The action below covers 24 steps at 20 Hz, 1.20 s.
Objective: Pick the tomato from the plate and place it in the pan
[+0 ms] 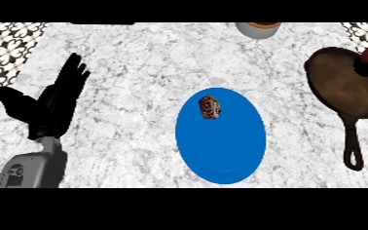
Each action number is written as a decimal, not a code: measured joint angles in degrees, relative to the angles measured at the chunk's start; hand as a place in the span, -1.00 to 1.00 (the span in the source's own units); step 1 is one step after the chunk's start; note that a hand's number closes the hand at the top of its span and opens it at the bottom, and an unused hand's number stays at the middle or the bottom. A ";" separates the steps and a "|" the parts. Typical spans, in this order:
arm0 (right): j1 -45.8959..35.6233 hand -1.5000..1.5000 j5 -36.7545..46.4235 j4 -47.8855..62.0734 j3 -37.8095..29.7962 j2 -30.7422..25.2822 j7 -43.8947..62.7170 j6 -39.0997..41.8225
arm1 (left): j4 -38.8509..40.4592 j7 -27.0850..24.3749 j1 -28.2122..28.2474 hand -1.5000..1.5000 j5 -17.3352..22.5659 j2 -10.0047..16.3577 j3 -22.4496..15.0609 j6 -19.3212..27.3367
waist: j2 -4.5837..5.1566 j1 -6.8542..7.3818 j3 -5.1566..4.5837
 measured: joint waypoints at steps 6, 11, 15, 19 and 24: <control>-3.02 1.00 -0.98 14.84 -2.09 -2.16 -7.63 -6.33 | -1.11 0.31 0.16 0.00 -0.24 -0.75 -0.94 -0.09 | 0.39 1.08 0.07; -3.91 -1.00 -2.86 22.55 -5.11 -3.33 -5.79 -6.42 | -0.30 -0.69 0.20 0.00 -0.38 -0.92 -0.95 -0.40 | 0.62 1.40 0.13; -3.30 -1.00 -5.58 26.71 -7.81 -4.14 -8.08 -4.87 | 0.21 -0.52 -1.05 0.00 -0.44 -0.90 -0.82 -0.28 | 0.81 1.51 0.21; -2.15 -1.00 -8.86 28.34 -10.68 -4.98 -13.24 -4.07 | -0.09 -0.22 -0.88 0.00 -0.05 -0.14 -0.28 -0.92 | 0.76 1.51 0.25; -1.48 -1.00 -16.22 27.07 -16.86 -5.65 -21.61 -3.19 | 0.65 -0.50 -0.75 0.00 -0.10 -0.01 0.37 -0.72 | 0.43 0.65 0.23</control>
